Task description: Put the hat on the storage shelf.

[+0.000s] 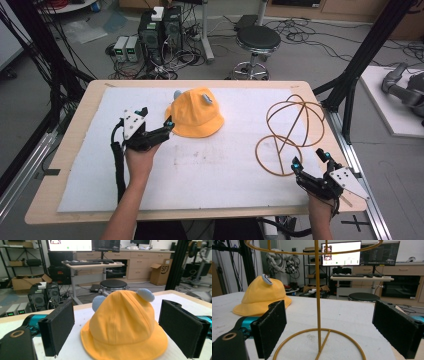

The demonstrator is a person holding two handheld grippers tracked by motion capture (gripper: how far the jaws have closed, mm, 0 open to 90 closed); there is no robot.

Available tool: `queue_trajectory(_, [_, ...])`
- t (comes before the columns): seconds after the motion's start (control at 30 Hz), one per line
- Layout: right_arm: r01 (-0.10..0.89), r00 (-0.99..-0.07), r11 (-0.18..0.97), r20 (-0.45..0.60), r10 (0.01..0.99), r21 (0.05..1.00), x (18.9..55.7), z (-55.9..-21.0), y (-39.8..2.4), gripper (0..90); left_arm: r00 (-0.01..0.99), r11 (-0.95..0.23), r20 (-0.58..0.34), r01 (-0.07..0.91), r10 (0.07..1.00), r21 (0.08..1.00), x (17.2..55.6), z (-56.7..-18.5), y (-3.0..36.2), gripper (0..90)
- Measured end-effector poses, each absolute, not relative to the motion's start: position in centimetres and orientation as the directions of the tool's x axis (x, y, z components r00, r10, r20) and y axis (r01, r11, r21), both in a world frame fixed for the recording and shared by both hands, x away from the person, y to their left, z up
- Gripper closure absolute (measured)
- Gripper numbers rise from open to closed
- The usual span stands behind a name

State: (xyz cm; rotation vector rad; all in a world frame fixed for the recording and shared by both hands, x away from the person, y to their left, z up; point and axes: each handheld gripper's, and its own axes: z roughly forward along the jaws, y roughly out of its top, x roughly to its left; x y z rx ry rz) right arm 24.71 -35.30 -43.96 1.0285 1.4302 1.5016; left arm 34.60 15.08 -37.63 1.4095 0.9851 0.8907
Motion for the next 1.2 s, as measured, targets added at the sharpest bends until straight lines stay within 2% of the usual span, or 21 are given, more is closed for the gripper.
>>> queue_trajectory(0.37, [-0.009, -0.352, -0.032, 0.027, 0.936, 0.999, 24.9, -44.1, -35.0, 11.8, 0.362, 0.041, -0.054, 0.044, 0.931, 0.998, 37.1, -39.1, 12.1, 13.3])
queue_trajectory(0.63, [-0.01, -0.35, -0.038, 0.032, 0.936, 0.999, 24.7, -44.0, -34.9, 11.8, 0.36, 0.059, -0.077, 0.06, 0.93, 0.996, 39.5, -39.9, 9.8, 13.5])
queue_trajectory(0.77, [-0.018, -0.347, -0.037, 0.028, 0.937, 0.999, 24.5, -44.0, -35.2, 11.8, 0.352, 0.05, -0.077, 0.083, 0.933, 0.995, 40.7, -40.7, 8.6, 14.2])
queue_trajectory(0.83, [-0.013, -0.343, -0.038, 0.031, 0.939, 0.999, 24.4, -44.1, -35.4, 11.8, 0.351, 0.048, -0.078, 0.094, 0.933, 0.994, 41.2, -41.3, 8.2, 18.8])
queue_trajectory(1.2, [-0.008, -0.34, -0.038, 0.033, 0.94, 0.999, 23.9, -44.2, -35.8, 11.8, 0.305, 0.053, -0.102, 0.166, 0.947, 0.985, 43.4, -43.2, 6.5, 20.0])
